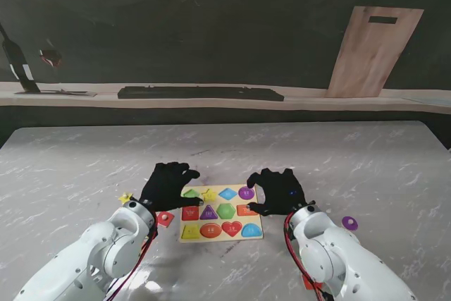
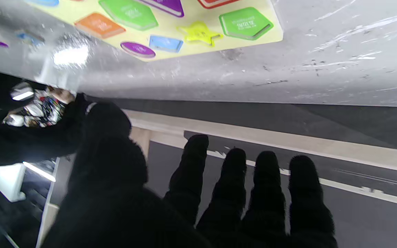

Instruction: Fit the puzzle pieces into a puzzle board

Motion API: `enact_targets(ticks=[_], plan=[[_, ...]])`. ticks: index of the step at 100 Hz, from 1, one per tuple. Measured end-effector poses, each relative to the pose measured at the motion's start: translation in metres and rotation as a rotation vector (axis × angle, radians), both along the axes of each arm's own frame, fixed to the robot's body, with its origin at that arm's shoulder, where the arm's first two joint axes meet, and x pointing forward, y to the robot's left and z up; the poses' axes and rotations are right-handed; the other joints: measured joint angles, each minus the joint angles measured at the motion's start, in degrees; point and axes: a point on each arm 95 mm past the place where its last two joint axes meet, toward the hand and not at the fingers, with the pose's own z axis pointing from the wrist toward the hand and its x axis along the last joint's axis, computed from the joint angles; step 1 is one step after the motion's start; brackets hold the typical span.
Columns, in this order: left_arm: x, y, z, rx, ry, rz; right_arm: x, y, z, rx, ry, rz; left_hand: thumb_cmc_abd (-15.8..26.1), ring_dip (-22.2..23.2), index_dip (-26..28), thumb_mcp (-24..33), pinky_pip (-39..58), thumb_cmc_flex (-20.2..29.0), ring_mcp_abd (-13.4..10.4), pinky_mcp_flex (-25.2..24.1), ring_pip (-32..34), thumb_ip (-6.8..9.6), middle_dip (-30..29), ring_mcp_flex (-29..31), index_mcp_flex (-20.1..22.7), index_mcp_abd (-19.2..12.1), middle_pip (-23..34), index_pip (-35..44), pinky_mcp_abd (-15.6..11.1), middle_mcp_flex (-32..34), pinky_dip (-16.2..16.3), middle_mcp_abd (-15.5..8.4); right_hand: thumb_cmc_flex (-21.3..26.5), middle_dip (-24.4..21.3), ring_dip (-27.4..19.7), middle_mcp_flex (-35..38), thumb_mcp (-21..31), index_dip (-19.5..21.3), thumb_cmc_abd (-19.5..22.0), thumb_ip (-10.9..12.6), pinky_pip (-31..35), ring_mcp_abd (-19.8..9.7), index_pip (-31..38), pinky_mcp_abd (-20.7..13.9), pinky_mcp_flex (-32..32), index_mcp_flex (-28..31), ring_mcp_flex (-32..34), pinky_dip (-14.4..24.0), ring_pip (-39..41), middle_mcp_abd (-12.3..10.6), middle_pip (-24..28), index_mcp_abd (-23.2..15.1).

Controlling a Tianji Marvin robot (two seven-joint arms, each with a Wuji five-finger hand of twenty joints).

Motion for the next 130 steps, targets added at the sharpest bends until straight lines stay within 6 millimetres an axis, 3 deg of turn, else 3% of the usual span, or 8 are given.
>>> enact_targets(ticks=[16,37,92,105,112,130], plan=[[-0.008,0.005,0.003,-0.145,-0.031,0.083,-0.016,-0.018,0.008,0.061,0.022,-0.009,-0.2,0.0,-0.8,0.0,-0.5,-0.9,0.0,0.0,0.0,0.00,-0.7,0.0,0.0,0.0,-0.8,-1.4,0.0,0.0,-0.1,0.3,0.0,-0.2,-0.2,0.0,0.7,-0.5,-0.8,0.0,-0.7,0.0,-0.6,-0.4,1.0,-1.2,0.0,0.0,-0.6,-0.1,-0.6,0.0],[-0.015,0.013,0.003,-0.489,0.102,0.173,-0.045,-0.043,0.008,0.042,0.032,-0.021,-0.6,0.0,-1.4,-0.1,-2.0,-0.9,0.1,-0.3,-1.2,0.00,-1.6,0.0,0.1,0.1,-2.7,-3.0,0.1,0.7,-0.7,1.1,0.0,-0.3,1.1,2.0,1.4,-0.5,-1.4,0.0,-1.2,0.0,-0.6,-0.4,2.9,-1.0,2.0,0.0,1.2,-0.3,-0.7,-0.1],[-0.034,0.014,0.004,-0.585,0.086,0.178,-0.099,-0.091,0.004,-0.343,0.070,0.116,-0.8,0.0,-1.5,-0.1,-2.4,-0.8,0.5,0.3,-1.9,0.01,-1.7,0.9,1.5,0.6,-3.4,-5.2,0.2,3.2,-0.7,1.4,0.0,3.0,9.4,15.3,2.8,2.3,-1.4,0.0,7.0,0.0,4.2,-0.7,11.4,12.6,11.1,6.6,16.1,-1.5,5.9,-1.3],[-0.034,0.013,0.004,-0.584,0.083,0.176,-0.109,-0.096,0.001,-0.366,0.098,0.128,-0.8,0.0,-1.5,-0.1,-2.5,-0.7,0.5,0.3,-1.9,0.01,-1.7,0.9,2.0,0.6,-3.4,-5.7,0.2,3.2,-0.7,1.4,0.0,4.2,10.9,21.1,2.8,2.9,-1.4,0.0,9.6,0.0,6.4,-0.7,14.4,17.1,16.0,8.3,19.5,-1.6,7.0,-2.3],[-0.034,0.013,0.004,-0.582,0.081,0.175,-0.113,-0.096,-0.002,-0.372,0.115,0.131,-0.8,0.0,-1.5,-0.1,-2.7,-0.7,0.5,0.3,-1.9,0.01,-1.7,0.9,2.0,0.6,-3.4,-5.7,0.2,3.2,-0.7,1.4,0.0,4.6,11.6,23.6,2.7,1.1,-1.4,0.0,10.9,0.1,7.8,-0.5,16.3,20.2,18.0,9.2,21.1,-1.8,7.5,-2.7],[-0.034,0.014,0.005,-0.586,0.059,0.174,-0.121,-0.095,-0.007,-0.395,0.146,0.137,-0.8,0.2,-1.5,-0.1,-2.7,-0.7,0.5,0.4,-1.9,0.01,-1.7,0.9,2.6,0.6,-3.4,-5.8,0.2,3.7,-0.7,1.4,0.0,5.3,12.4,27.0,2.7,0.1,-2.1,0.0,13.1,0.7,9.1,0.3,18.8,22.6,20.7,10.6,23.3,-2.2,8.3,-3.1]])
